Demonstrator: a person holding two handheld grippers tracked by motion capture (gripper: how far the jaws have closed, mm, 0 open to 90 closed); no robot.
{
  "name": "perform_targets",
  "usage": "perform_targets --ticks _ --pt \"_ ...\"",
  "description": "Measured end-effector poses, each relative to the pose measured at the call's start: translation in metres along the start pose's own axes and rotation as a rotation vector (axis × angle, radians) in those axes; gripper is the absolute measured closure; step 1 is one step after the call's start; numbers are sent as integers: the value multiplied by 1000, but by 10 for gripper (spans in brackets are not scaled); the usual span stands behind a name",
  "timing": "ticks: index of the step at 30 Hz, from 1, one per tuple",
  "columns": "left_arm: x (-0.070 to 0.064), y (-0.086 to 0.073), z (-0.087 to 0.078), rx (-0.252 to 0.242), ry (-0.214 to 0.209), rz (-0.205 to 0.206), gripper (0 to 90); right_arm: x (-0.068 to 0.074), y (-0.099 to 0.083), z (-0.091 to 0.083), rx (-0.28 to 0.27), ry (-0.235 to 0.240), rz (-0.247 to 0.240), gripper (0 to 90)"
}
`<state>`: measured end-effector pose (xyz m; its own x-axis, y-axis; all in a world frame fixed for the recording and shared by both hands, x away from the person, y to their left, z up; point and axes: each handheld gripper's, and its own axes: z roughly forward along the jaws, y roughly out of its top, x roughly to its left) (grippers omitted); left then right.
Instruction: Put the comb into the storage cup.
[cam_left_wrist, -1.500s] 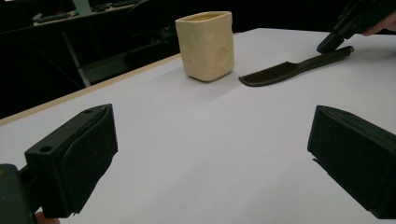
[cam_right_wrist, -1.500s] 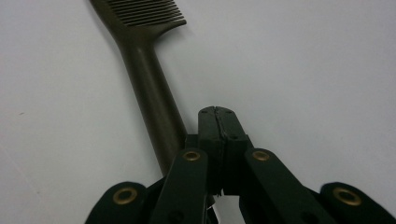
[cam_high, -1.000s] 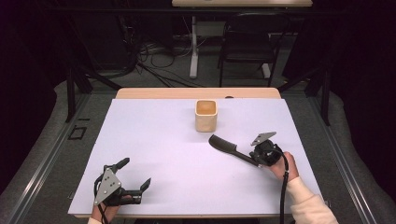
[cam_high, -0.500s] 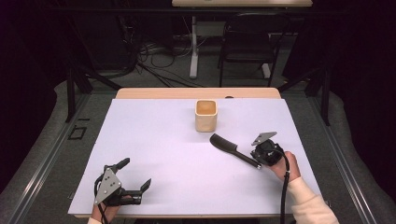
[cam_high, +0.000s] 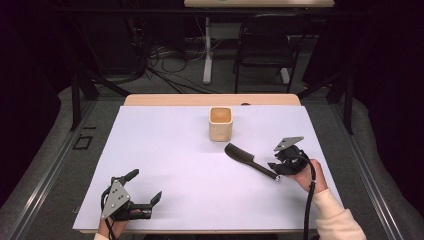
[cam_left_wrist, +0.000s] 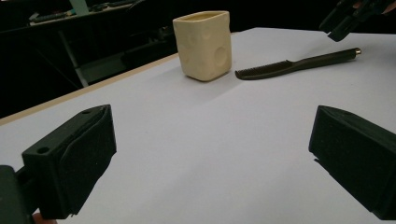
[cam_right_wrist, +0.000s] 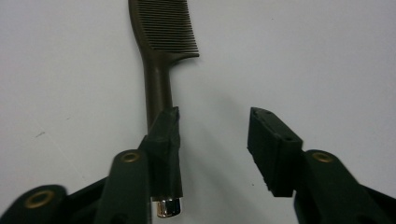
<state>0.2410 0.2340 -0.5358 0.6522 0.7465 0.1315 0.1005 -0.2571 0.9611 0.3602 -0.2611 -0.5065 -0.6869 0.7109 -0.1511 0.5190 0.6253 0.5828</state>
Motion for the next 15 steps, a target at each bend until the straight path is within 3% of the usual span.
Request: perform_targets --ticks 1,4,10,15 --pt "0 0 -1 -5 9 5 7 1 1 0 -5 -11 5 388" --pt "0 0 -1 -6 11 5 7 2 4 -1 -4 0 7 283" --pt "0 0 -1 -7 11 4 7 5 8 -2 -8 33 0 158" --pt "0 1 0 -8 15 5 7 9 11 -2 -3 40 -26 120"
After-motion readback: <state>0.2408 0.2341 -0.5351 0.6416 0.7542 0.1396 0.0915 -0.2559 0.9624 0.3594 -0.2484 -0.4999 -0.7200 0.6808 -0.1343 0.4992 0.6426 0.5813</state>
